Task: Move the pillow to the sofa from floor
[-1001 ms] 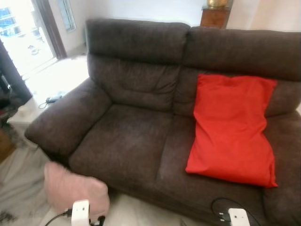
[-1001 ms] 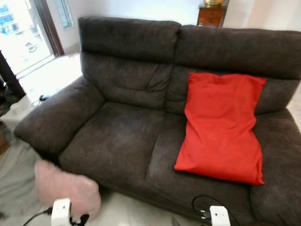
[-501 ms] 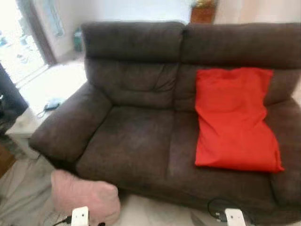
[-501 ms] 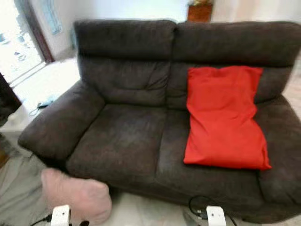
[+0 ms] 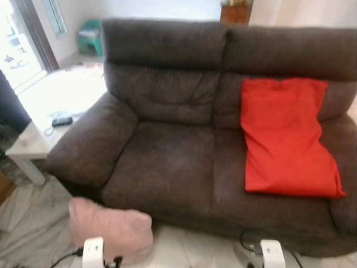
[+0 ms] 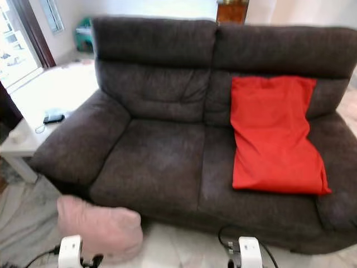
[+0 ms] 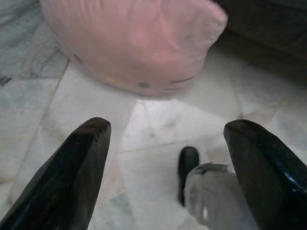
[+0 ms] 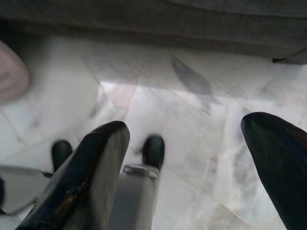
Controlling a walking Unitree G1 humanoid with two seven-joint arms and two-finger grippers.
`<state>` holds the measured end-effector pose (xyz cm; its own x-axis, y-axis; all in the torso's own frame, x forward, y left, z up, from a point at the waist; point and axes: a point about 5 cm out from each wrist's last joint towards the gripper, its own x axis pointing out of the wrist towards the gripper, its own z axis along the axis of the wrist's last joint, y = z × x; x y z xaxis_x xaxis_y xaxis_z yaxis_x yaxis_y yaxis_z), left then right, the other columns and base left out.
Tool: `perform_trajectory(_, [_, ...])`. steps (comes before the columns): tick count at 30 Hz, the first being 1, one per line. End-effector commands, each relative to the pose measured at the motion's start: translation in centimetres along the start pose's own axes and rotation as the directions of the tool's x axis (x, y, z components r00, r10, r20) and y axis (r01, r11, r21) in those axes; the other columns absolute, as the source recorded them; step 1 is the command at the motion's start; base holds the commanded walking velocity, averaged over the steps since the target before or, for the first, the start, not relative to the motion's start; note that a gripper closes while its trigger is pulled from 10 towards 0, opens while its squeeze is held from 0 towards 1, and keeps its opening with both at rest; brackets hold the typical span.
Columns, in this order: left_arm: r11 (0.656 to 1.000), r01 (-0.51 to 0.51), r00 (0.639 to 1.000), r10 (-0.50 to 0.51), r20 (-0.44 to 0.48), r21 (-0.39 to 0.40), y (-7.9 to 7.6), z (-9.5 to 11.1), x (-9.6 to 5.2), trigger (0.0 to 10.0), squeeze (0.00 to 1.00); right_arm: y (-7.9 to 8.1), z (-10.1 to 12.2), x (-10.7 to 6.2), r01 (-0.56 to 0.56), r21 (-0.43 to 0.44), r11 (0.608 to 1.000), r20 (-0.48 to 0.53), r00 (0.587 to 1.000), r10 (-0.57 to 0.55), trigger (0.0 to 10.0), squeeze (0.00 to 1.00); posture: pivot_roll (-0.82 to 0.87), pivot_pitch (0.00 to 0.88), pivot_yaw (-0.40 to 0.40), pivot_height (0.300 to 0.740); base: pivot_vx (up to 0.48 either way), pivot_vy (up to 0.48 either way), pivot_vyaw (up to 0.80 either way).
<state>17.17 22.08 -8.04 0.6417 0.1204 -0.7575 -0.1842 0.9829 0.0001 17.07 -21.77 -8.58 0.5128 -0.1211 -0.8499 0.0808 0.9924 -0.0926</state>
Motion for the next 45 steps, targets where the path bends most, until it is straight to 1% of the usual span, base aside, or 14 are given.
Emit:
perform_trajectory(1, [1.000, 0.008, 1.000, -0.008, -0.010, 0.010, -0.25, -0.12, 0.02, 10.0, 0.00, -0.51, -0.36, -0.08, 0.014, 0.002, 1.000, -0.012, 1.000, -0.014, 10.0, 0.00, 0.06, 0.002, 0.020, 0.740, 0.000, 0.334, 0.00])
perform_trajectory(7, [1.000, 0.007, 1.000, -0.007, -0.012, 0.013, -0.18, -0.33, -0.06, 10.0, 0.00, -0.54, -0.56, -0.11, 0.015, 0.010, 1.000, -0.017, 1.000, -0.015, 10.0, 0.00, 0.06, 0.000, 0.020, 0.740, 0.000, 0.472, 0.00])
perform_trajectory(9, [1.000, 0.008, 1.000, -0.008, -0.013, 0.015, -0.17, -0.37, -0.07, 10.0, 0.00, -0.50, -0.69, -0.12, 0.013, 0.030, 0.999, -0.025, 1.000, -0.012, 10.0, 0.00, 0.06, 0.000, 0.020, 0.740, 0.000, 0.459, -0.80])
perform_trajectory(12, [1.000, 0.009, 1.000, -0.009, -0.013, 0.018, -0.16, -0.40, -0.08, 10.0, 0.00, -0.54, -0.68, -0.12, 0.014, 0.018, 1.000, -0.022, 1.000, -0.014, 10.0, 0.00, 0.05, 0.000, 0.021, 0.740, 0.000, 0.458, -0.80])
perform_trajectory(15, [1.000, 0.009, 1.000, -0.009, -0.013, 0.019, -0.12, -0.44, -0.10, 10.0, 0.00, -0.52, -0.71, -0.13, 0.013, 0.001, 1.000, -0.021, 1.000, -0.013, 10.0, 0.00, 0.05, 0.000, 0.021, 0.740, 0.000, 0.456, 0.00])
perform_trajectory(24, [1.000, 0.002, 1.000, -0.002, -0.025, 0.015, -0.04, -0.77, -0.18, 10.0, 0.00, -0.55, -0.85, -0.15, 0.013, 0.011, 1.000, -0.024, 1.000, -0.013, 10.0, 0.00, 0.05, 0.000, 0.020, 0.740, 0.000, 0.447, 0.00])
perform_trajectory(30, [1.000, 0.001, 1.000, 0.000, -0.030, 0.015, -0.05, -0.93, -0.22, 10.0, 0.00, -0.53, -0.76, -0.15, 0.003, -0.005, 1.000, -0.017, 1.000, -0.003, 10.0, 0.00, 0.05, 0.000, 0.021, 0.740, 0.000, 0.445, -0.74])
perform_trajectory(45, [1.000, 0.002, 1.000, -0.001, -0.028, 0.018, -0.10, -0.91, -0.22, 10.0, 0.00, -0.56, -0.61, -0.14, 0.004, -0.002, 1.000, -0.009, 1.000, -0.004, 10.0, 0.00, 0.06, 0.000, 0.017, 0.740, 0.000, 0.445, 0.00])
